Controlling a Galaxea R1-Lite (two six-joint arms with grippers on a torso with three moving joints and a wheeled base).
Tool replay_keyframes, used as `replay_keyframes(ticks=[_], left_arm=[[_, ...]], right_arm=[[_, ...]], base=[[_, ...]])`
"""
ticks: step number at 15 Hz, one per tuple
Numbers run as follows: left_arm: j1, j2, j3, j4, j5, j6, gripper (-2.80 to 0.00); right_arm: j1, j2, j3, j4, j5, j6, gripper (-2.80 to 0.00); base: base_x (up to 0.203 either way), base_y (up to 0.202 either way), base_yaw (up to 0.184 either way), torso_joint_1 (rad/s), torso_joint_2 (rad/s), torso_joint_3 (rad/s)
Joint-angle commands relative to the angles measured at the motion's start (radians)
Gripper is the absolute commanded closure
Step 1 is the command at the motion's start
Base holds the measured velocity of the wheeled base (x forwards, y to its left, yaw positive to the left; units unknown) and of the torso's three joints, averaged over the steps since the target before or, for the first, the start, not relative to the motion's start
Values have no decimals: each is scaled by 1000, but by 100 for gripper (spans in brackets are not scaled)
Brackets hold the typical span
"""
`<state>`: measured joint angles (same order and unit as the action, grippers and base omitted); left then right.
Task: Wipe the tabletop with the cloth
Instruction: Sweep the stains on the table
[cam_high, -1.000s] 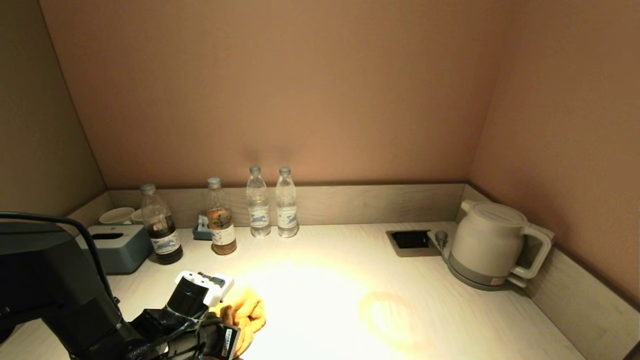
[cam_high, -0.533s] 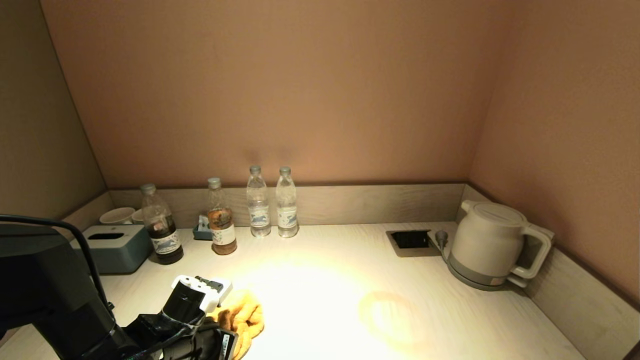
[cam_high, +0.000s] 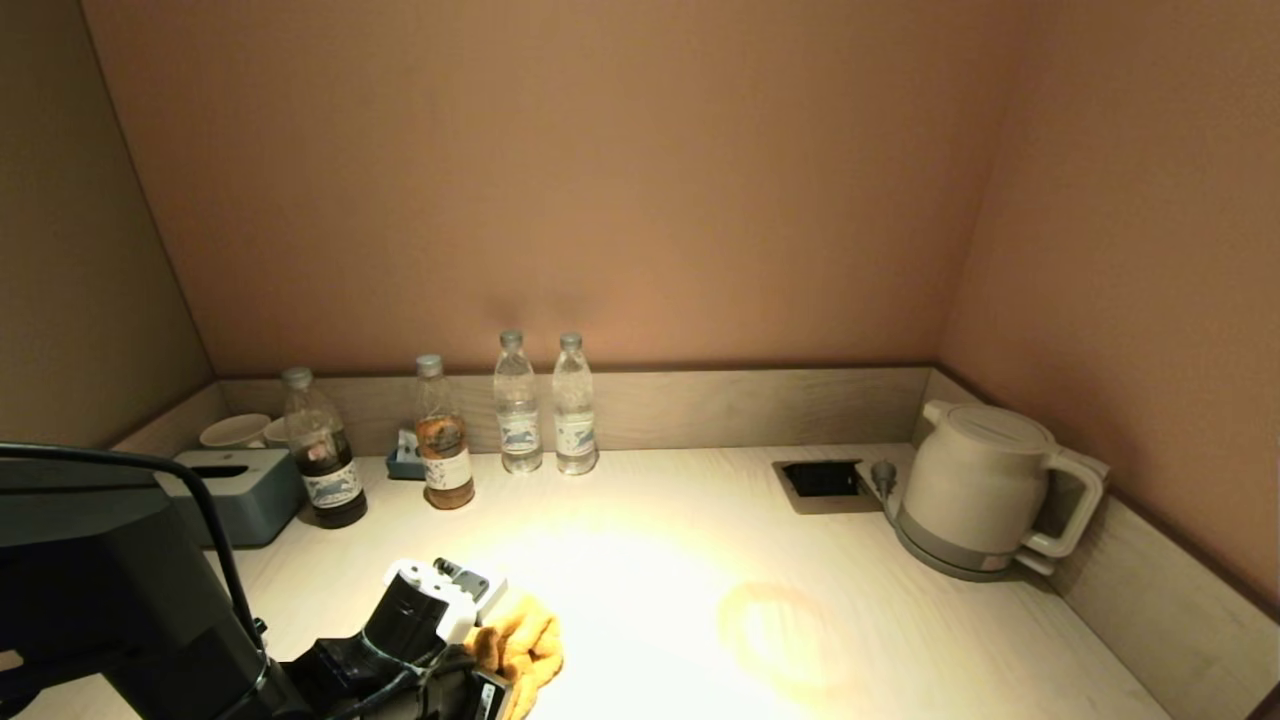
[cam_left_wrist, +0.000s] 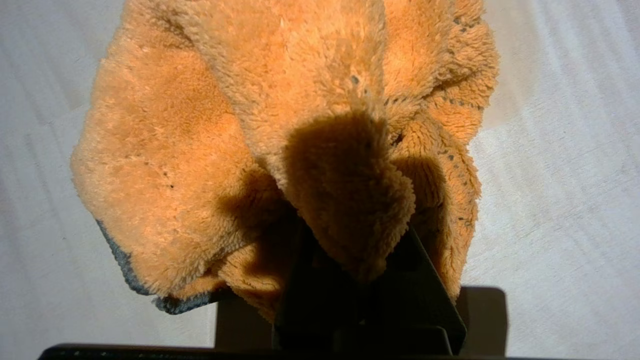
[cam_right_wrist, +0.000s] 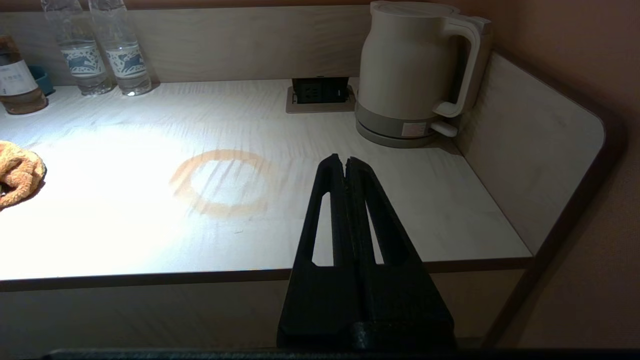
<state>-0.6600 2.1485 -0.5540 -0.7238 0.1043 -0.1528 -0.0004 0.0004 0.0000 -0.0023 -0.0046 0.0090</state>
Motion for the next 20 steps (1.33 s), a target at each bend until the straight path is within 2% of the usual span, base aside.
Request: replay_keyframes(ticks=[1, 8, 13, 20], left_arm=[[-27, 5, -20, -8, 3, 1, 0], [-30, 37, -86, -11, 3, 2, 0], [-21, 90, -181, -52, 8, 22, 0], [-22, 142, -196, -108, 13, 33, 0]], right_arm=[[0, 0, 0, -1, 0, 0, 0], [0, 0, 0, -1, 0, 0, 0], [0, 0, 0, -1, 0, 0, 0], [0, 0, 0, -1, 0, 0, 0]], base=[[0, 0, 0, 0, 0, 0], [0, 0, 0, 0, 0, 0], [0, 0, 0, 0, 0, 0], [0, 0, 0, 0, 0, 0]])
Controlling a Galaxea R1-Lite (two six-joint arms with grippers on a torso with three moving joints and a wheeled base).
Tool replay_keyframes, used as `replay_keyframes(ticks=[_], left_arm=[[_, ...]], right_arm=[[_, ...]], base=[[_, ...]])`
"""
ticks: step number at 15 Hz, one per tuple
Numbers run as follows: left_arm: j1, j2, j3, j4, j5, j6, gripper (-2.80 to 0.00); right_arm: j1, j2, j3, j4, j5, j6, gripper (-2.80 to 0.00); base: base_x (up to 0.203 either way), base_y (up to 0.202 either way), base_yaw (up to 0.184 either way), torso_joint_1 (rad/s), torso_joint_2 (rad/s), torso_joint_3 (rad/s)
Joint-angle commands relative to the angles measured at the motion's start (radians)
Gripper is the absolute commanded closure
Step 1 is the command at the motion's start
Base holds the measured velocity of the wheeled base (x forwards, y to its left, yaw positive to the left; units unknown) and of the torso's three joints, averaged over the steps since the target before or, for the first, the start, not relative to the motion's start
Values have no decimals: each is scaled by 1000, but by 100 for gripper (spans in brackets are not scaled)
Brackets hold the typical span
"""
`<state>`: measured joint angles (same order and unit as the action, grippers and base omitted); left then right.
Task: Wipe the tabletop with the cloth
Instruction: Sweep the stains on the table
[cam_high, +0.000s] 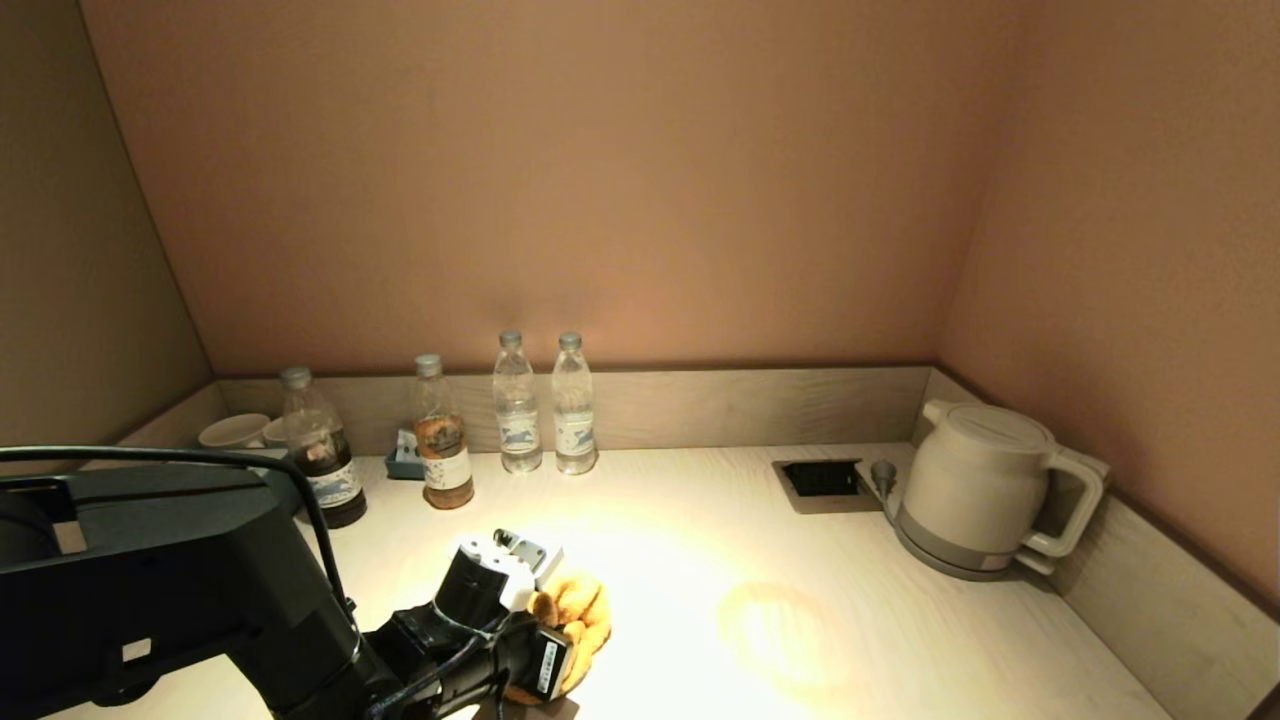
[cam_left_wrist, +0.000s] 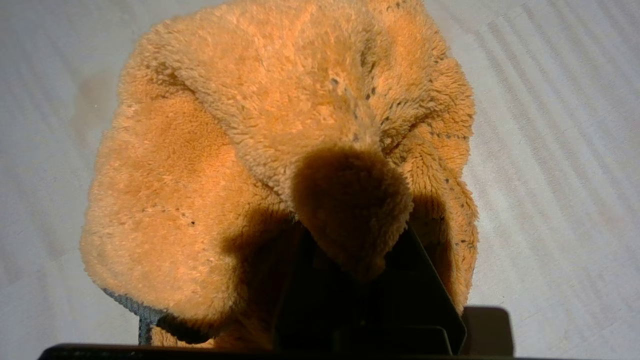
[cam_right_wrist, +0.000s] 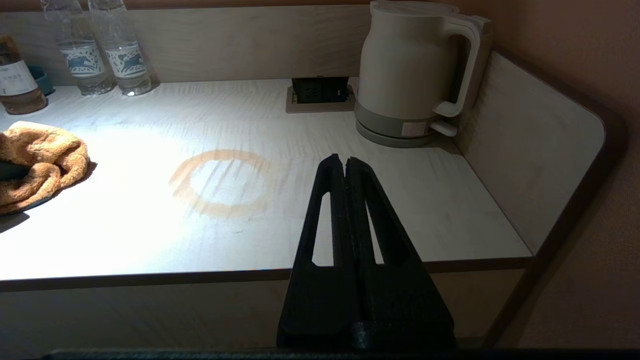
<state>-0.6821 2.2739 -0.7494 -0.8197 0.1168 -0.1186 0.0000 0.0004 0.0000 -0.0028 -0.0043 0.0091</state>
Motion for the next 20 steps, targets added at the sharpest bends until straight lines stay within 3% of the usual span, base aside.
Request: replay_keyframes(ticks=[1, 3, 8, 13, 20], left_arm=[[1, 25, -1, -39, 1, 12, 0], [1, 40, -23, -68, 1, 51, 0], [1, 49, -47, -72, 1, 53, 0], [16, 100, -141, -64, 25, 60, 0], [63, 118, -212, -59, 38, 63, 0]], right_arm=[[0, 0, 0, 0, 0, 0, 0], [0, 0, 0, 0, 0, 0, 0], [0, 0, 0, 0, 0, 0, 0], [0, 0, 0, 0, 0, 0, 0], [0, 0, 0, 0, 0, 0, 0]], base=[[0, 0, 0, 0, 0, 0], [0, 0, 0, 0, 0, 0], [0, 0, 0, 0, 0, 0], [0, 0, 0, 0, 0, 0], [0, 0, 0, 0, 0, 0]])
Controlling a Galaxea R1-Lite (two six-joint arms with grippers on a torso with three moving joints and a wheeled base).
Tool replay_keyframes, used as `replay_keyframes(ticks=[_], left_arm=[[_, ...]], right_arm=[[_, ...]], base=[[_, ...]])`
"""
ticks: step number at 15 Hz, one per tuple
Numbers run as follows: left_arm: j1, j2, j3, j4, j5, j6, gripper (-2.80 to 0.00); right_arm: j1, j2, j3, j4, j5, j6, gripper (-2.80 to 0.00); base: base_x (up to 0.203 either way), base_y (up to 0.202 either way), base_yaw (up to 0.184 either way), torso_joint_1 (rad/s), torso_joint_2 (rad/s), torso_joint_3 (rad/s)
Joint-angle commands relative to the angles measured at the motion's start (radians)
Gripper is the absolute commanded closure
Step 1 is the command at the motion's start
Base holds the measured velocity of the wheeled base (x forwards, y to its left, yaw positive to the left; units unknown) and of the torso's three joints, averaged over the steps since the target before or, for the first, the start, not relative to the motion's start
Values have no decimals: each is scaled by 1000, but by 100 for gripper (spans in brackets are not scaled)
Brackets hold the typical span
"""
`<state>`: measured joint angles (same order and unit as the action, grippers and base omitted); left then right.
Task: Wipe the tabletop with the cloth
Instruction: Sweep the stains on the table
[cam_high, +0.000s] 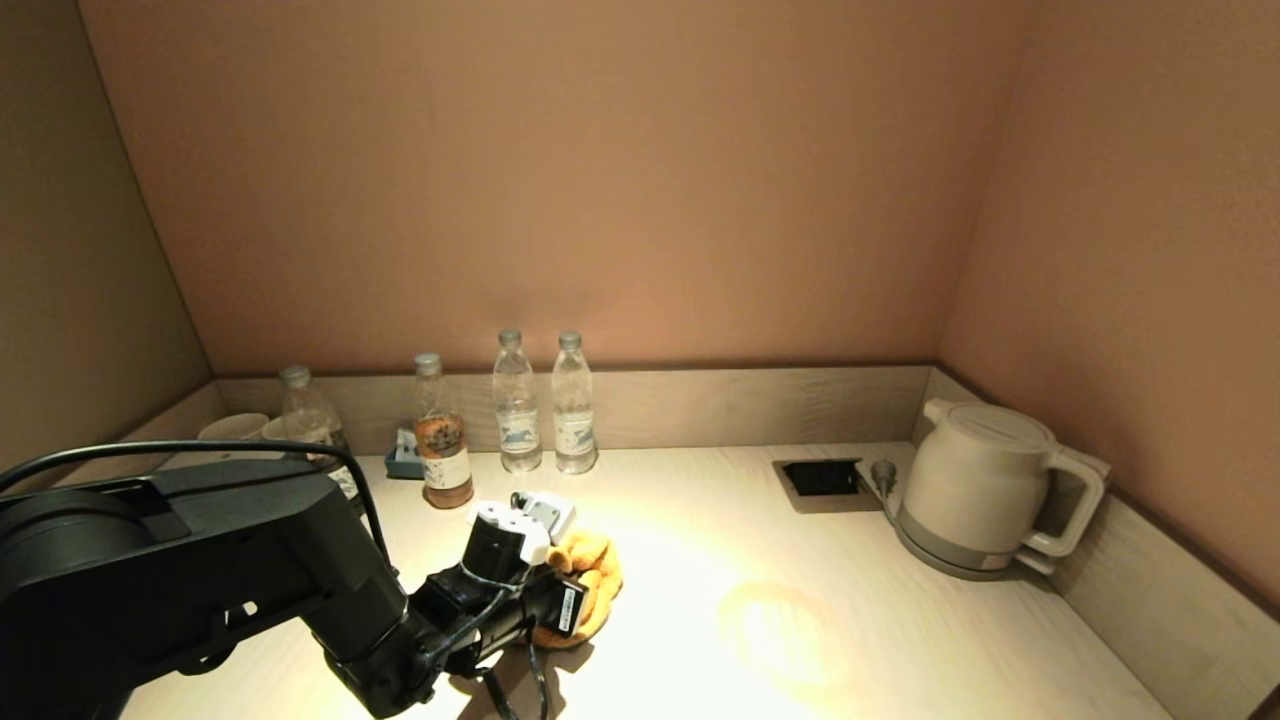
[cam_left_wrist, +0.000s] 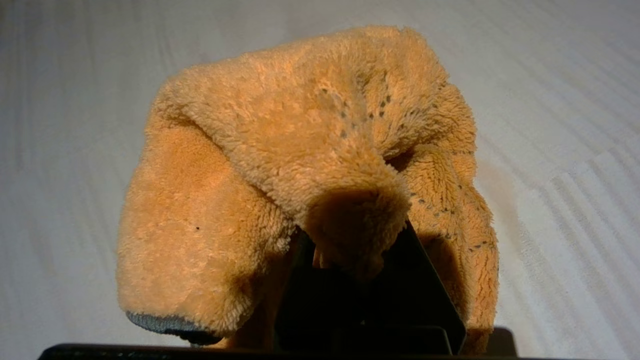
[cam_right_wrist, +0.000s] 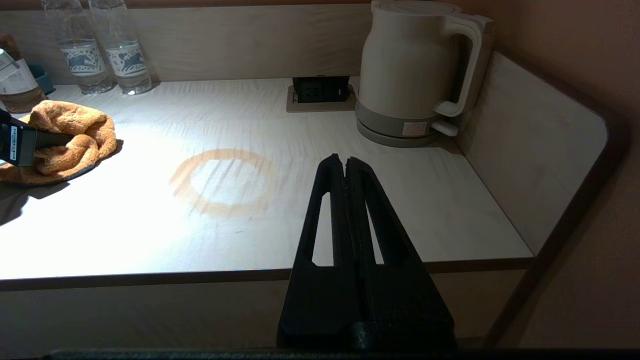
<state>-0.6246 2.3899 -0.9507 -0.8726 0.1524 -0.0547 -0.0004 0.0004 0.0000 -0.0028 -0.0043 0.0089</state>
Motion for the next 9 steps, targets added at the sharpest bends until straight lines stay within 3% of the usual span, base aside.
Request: replay_keyframes(ticks=[1, 9], left_arm=[[10, 12, -33, -4, 2, -1, 0], [33, 52, -82, -6, 27, 19, 0]], right_arm=[[0, 0, 0, 0, 0, 0, 0], [0, 0, 0, 0, 0, 0, 0]], base=[[0, 0, 0, 0, 0, 0], [0, 0, 0, 0, 0, 0]])
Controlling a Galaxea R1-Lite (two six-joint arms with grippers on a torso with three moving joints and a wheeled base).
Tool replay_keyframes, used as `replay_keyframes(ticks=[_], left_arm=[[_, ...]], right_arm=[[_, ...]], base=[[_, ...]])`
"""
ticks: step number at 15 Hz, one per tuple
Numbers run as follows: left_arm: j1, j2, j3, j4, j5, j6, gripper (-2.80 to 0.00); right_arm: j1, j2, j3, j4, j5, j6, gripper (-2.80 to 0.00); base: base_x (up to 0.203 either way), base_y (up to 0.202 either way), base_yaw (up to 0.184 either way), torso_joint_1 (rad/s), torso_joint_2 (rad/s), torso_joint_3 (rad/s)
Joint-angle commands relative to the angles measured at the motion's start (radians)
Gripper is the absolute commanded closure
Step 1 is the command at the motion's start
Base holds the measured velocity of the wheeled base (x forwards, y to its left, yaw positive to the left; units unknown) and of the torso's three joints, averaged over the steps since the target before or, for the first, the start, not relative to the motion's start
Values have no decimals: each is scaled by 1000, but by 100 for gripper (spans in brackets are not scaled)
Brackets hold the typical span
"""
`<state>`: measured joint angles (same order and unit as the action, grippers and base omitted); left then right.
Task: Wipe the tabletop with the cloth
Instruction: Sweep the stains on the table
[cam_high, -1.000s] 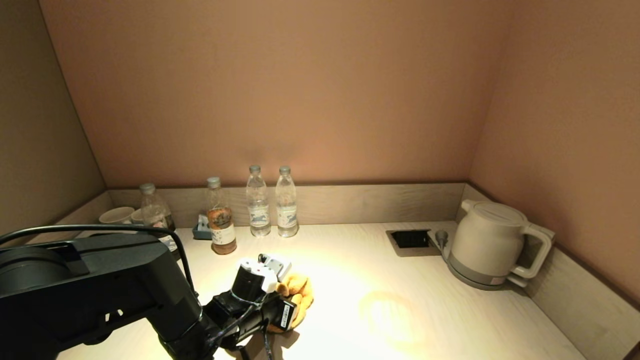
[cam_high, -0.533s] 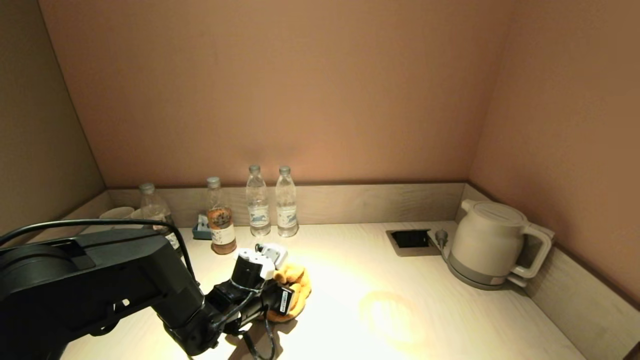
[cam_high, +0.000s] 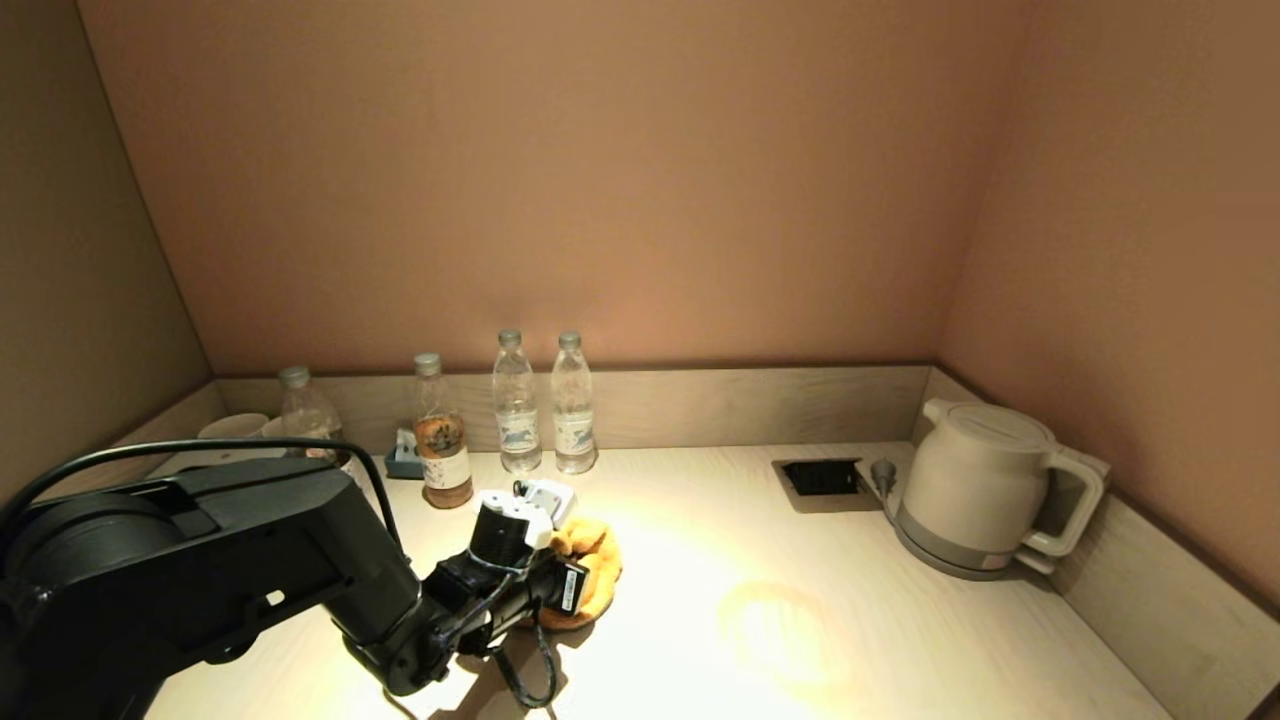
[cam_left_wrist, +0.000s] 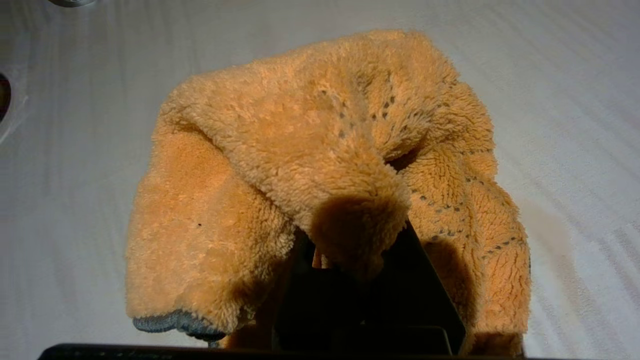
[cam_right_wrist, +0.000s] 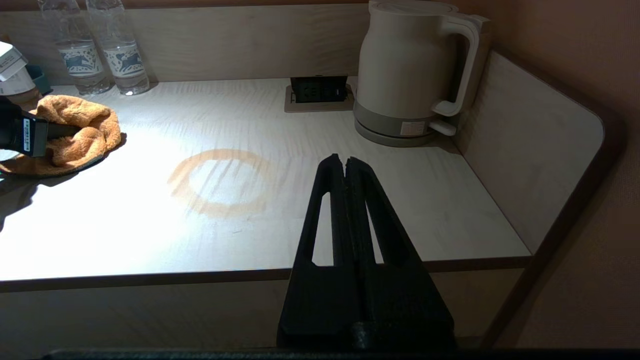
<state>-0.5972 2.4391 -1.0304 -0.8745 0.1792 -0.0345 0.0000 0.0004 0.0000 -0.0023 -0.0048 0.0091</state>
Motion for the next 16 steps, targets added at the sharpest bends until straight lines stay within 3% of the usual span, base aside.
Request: replay_keyframes(ticks=[1, 10, 16], left_arm=[[13, 5, -3, -5, 6, -1, 0], [131, 0, 3, -26, 42, 14, 0], [164, 0, 13, -33, 74, 12, 0]], right_arm=[[0, 0, 0, -1, 0, 0, 0], [0, 0, 0, -1, 0, 0, 0], [0, 0, 0, -1, 0, 0, 0]], base=[[0, 0, 0, 0, 0, 0], [0, 0, 0, 0, 0, 0], [0, 0, 0, 0, 0, 0]])
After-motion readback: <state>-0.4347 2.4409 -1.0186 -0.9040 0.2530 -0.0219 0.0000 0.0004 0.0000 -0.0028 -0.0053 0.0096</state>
